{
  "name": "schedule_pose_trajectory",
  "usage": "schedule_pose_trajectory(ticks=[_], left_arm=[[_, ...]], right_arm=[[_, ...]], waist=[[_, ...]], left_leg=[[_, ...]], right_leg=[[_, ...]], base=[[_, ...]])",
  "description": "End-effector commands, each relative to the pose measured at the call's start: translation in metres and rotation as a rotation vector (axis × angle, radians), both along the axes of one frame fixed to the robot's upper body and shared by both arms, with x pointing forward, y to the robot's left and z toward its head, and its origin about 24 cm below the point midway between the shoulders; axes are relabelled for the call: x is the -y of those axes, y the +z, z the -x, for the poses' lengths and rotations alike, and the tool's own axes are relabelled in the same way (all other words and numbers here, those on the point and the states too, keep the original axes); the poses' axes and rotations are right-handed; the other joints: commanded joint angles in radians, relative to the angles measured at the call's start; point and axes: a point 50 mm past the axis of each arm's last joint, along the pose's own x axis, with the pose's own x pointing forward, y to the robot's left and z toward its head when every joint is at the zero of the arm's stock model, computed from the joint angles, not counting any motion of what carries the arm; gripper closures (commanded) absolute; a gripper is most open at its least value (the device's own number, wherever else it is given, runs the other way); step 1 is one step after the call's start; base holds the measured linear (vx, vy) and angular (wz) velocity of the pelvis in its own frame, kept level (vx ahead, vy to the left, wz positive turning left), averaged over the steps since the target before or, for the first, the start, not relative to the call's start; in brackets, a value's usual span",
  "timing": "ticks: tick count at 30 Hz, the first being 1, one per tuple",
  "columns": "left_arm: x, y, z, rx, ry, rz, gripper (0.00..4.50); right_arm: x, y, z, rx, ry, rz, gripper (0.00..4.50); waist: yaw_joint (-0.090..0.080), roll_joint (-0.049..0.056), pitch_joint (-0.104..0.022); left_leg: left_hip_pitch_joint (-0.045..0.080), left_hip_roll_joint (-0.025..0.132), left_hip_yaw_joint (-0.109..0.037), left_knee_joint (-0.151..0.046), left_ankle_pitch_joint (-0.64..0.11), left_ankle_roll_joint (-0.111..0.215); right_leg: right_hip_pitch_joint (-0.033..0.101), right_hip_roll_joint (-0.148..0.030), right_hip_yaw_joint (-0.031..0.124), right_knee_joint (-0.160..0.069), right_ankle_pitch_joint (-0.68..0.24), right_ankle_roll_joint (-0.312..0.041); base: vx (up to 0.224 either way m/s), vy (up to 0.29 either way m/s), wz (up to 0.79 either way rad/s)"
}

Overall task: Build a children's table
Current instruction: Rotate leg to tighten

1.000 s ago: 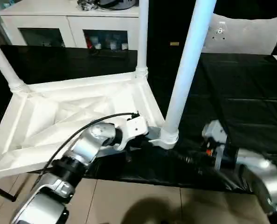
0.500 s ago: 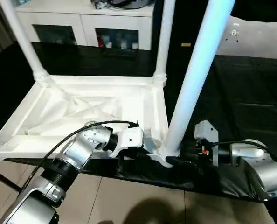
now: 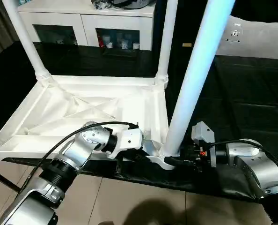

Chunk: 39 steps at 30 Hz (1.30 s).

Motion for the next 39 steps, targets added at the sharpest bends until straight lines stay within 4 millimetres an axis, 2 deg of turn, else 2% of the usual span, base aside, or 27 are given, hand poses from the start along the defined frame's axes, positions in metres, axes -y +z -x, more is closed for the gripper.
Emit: schedule_pose_trajectory(ticks=[1,2,3,6,9,13,14,15,16,17,18,19,21,22,23,24,25,26,29,30,31,33,34,35,37,38,39], left_arm=[[0.003,0.0,0.004,0.003,-0.064,-0.022,4.5],[0.003,0.0,0.004,-0.001,-0.063,-0.02,4.5],[0.004,0.0,0.004,-0.005,-0.059,-0.017,4.5],[0.005,0.0,0.003,-0.019,-0.034,0.0,4.5],[0.011,0.003,0.0,-0.036,0.033,0.047,4.5],[0.019,0.005,-0.005,-0.035,0.113,0.089,4.5],[0.027,0.006,-0.009,-0.019,0.189,0.116,4.5],[0.031,0.005,-0.011,-0.012,0.224,0.126,4.5],[0.038,0.005,-0.015,-0.001,0.295,0.141,4.5],[0.042,0.005,-0.016,-0.003,0.325,0.15,4.5],[0.045,0.006,-0.017,-0.004,0.346,0.159,4.5],[0.053,0.007,-0.018,-0.004,0.395,0.181,4.5],[0.064,0.009,-0.022,0.003,0.472,0.214,4.5],[0.071,0.01,-0.024,0.014,0.527,0.232,4.5],[0.071,0.01,-0.024,0.014,0.529,0.232,4.5],[0.074,0.011,-0.025,0.02,0.547,0.237,4.5],[0.075,0.012,-0.025,0.023,0.543,0.238,4.5],[0.075,0.012,-0.025,0.025,0.541,0.236,4.5],[0.075,0.011,-0.024,0.05,0.522,0.21,4.5],[0.075,0.011,-0.024,0.05,0.521,0.208,4.5],[0.071,0.01,-0.024,0.053,0.511,0.191,4.5],[0.067,0.008,-0.024,0.055,0.507,0.175,4.5],[0.058,0.005,-0.026,0.056,0.503,0.155,4.5],[0.058,0.005,-0.026,0.056,0.503,0.155,4.5],[0.05,0.005,-0.027,0.051,0.487,0.144,4.5],[0.045,0.005,-0.027,0.051,0.466,0.137,4.5],[0.045,0.005,-0.027,0.051,0.466,0.137,4.5]], right_arm=[[-0.002,0.001,0.001,-0.006,0.019,-0.007,1.65],[-0.002,0.0,0.001,-0.009,0.019,-0.009,1.67],[-0.002,-0.001,0.002,-0.014,0.017,-0.014,1.74],[-0.006,-0.003,0.005,-0.031,0.0,-0.045,1.78],[-0.019,-0.003,0.01,-0.059,-0.042,-0.099,1.78],[-0.031,-0.009,0.006,-0.062,-0.156,-0.096,1.78],[-0.042,-0.013,0.001,-0.077,-0.273,-0.122,1.79],[-0.047,-0.014,-0.001,-0.09,-0.314,-0.141,1.79],[-0.057,-0.016,-0.003,-0.114,-0.38,-0.18,1.8],[-0.061,-0.015,-0.006,-0.113,-0.416,-0.192,1.8],[-0.063,-0.015,-0.008,-0.111,-0.449,-0.2,1.81],[-0.067,-0.015,-0.014,-0.105,-0.531,-0.21,1.82],[-0.074,-0.015,-0.024,-0.1,-0.657,-0.225,1.83],[-0.078,-0.015,-0.031,-0.091,-0.731,-0.227,1.83],[-0.078,-0.015,-0.031,-0.091,-0.733,-0.227,1.83],[-0.079,-0.014,-0.034,-0.055,-0.765,-0.2,1.83],[-0.079,-0.013,-0.035,-0.045,-0.76,-0.205,1.83],[-0.08,-0.012,-0.035,-0.041,-0.76,-0.208,1.49],[-0.079,-0.007,-0.035,-0.016,-0.764,-0.23,1.49],[-0.079,-0.007,-0.035,-0.013,-0.759,-0.229,1.26],[-0.074,-0.007,-0.033,0.021,-0.717,-0.212,1.08],[-0.067,-0.008,-0.032,0.05,-0.686,-0.194,1.08],[-0.054,-0.009,-0.029,0.089,-0.638,-0.16,1.0],[-0.054,-0.009,-0.029,0.089,-0.638,-0.16,0.84],[-0.043,-0.01,-0.025,0.105,-0.59,-0.126,0.63],[-0.034,-0.01,-0.022,0.114,-0.564,-0.105,0.61],[-0.034,-0.01,-0.022,0.114,-0.564,-0.105,0.61]], waist=[[0.001,-0.01,-0.067],[0.001,-0.01,-0.067],[0.001,-0.006,-0.067],[0.001,-0.007,-0.068],[0.002,-0.008,-0.067],[-0.007,-0.007,-0.06],[-0.011,-0.006,-0.057],[-0.019,-0.004,-0.053],[-0.031,-0.007,-0.051],[-0.034,-0.007,-0.053],[-0.044,-0.007,-0.051],[-0.054,0.002,-0.05],[-0.07,-0.003,-0.053],[-0.079,-0.001,-0.052],[-0.082,0.0,-0.053],[-0.084,-0.001,-0.053],[-0.088,0.003,-0.056],[-0.087,0.003,-0.057],[-0.083,0.005,-0.063],[-0.082,0.006,-0.063],[-0.081,0.01,-0.065],[-0.077,0.011,-0.068],[-0.076,0.013,-0.068],[-0.074,0.012,-0.069],[-0.067,0.021,-0.069],[-0.065,0.018,-0.067],[-0.061,0.019,-0.067]], left_leg=[[-0.013,0.061,-0.011,-0.071,-0.034,0.108],[-0.013,0.061,-0.011,-0.071,-0.033,0.108],[-0.013,0.062,-0.012,-0.07,-0.032,0.108],[-0.012,0.061,-0.011,-0.071,-0.037,0.106],[-0.013,0.063,-0.012,-0.072,-0.025,0.103],[-0.01,0.055,-0.008,-0.076,-0.081,0.075],[-0.009,0.051,-0.007,-0.077,-0.1,0.061],[-0.008,0.047,-0.008,-0.078,-0.123,0.045],[-0.007,0.041,-0.009,-0.077,-0.147,0.028],[-0.003,0.037,-0.009,-0.074,-0.158,0.022],[-0.005,0.035,-0.011,-0.074,-0.17,0.028],[0.0,0.041,-0.013,-0.076,-0.184,0.027],[-0.01,0.041,-0.02,-0.078,-0.197,0.031],[-0.001,0.037,-0.016,-0.075,-0.203,0.035],[0.001,0.034,-0.016,-0.073,-0.21,0.036],[-0.001,0.031,-0.016,-0.073,-0.208,0.042],[-0.009,0.039,-0.02,-0.078,-0.182,0.057],[-0.012,0.04,-0.019,-0.078,-0.172,0.064],[-0.014,0.048,-0.02,-0.079,-0.112,0.089],[-0.015,0.049,-0.02,-0.079,-0.104,0.092],[-0.017,0.05,-0.019,-0.077,-0.081,0.101],[-0.02,0.049,-0.018,-0.072,-0.058,0.116],[-0.023,0.049,-0.018,-0.071,-0.044,0.128],[-0.024,0.047,-0.017,-0.069,-0.039,0.135],[-0.024,0.045,-0.013,-0.066,-0.028,0.15],[-0.023,0.046,-0.013,-0.067,-0.033,0.15],[-0.021,0.046,-0.011,-0.068,-0.046,0.15]], right_leg=[[0.076,-0.082,0.076,-0.065,-0.257,-0.108],[0.076,-0.081,0.076,-0.065,-0.257,-0.109],[0.076,-0.081,0.076,-0.065,-0.251,-0.11],[0.076,-0.081,0.075,-0.065,-0.252,-0.112],[0.077,-0.081,0.076,-0.064,-0.247,-0.111],[0.075,-0.08,0.071,-0.083,-0.357,-0.076],[0.074,-0.078,0.068,-0.091,-0.401,-0.056],[0.07,-0.074,0.061,-0.099,-0.443,-0.04],[0.07,-0.073,0.053,-0.11,-0.492,-0.012],[0.069,-0.073,0.048,-0.114,-0.514,0.003],[0.071,-0.073,0.045,-0.121,-0.537,0.024],[0.065,-0.072,0.043,-0.125,-0.534,0.021],[0.076,-0.073,0.037,-0.124,-0.519,0.029],[0.066,-0.073,0.036,-0.131,-0.527,0.025],[0.066,-0.073,0.034,-0.132,-0.537,0.025],[0.069,-0.073,0.034,-0.133,-0.54,0.03],[0.074,-0.076,0.043,-0.125,-0.49,0.017],[0.074,-0.076,0.046,-0.122,-0.471,0.012],[0.075,-0.08,0.06,-0.102,-0.375,-0.035],[0.075,-0.081,0.063,-0.099,-0.356,-0.046],[0.077,-0.081,0.066,-0.09,-0.305,-0.07],[0.079,-0.082,0.068,-0.083,-0.26,-0.086],[0.082,-0.082,0.068,-0.08,-0.241,-0.091],[0.083,-0.082,0.069,-0.079,-0.235,-0.093],[0.08,-0.08,0.068,-0.08,-0.248,-0.095],[0.08,-0.08,0.067,-0.084,-0.264,-0.088],[0.077,-0.077,0.067,-0.086,-0.288,-0.079]], base=[[0.0,0.0,0.0],[0.0,0.0,0.0],[0.0,0.0,0.0],[0.0,0.0,0.0],[0.0,0.0,0.0],[0.0,0.0,0.0],[0.0,0.0,0.0],[0.0,0.0,0.0],[0.0,0.0,0.0],[0.0,0.0,0.0],[0.0,0.0,0.0],[0.0,0.0,0.0],[0.0,0.0,0.0],[0.0,0.0,0.0],[0.0,0.0,0.0],[0.0,0.0,0.0],[0.0,0.0,0.0],[0.0,0.0,0.0],[0.0,0.0,0.0],[0.0,0.0,0.0],[0.0,0.0,0.0],[0.0,0.0,0.0],[0.0,0.0,0.0],[0.0,0.0,0.0],[0.0,0.0,0.0],[0.0,0.0,0.0],[0.0,0.0,0.0]])
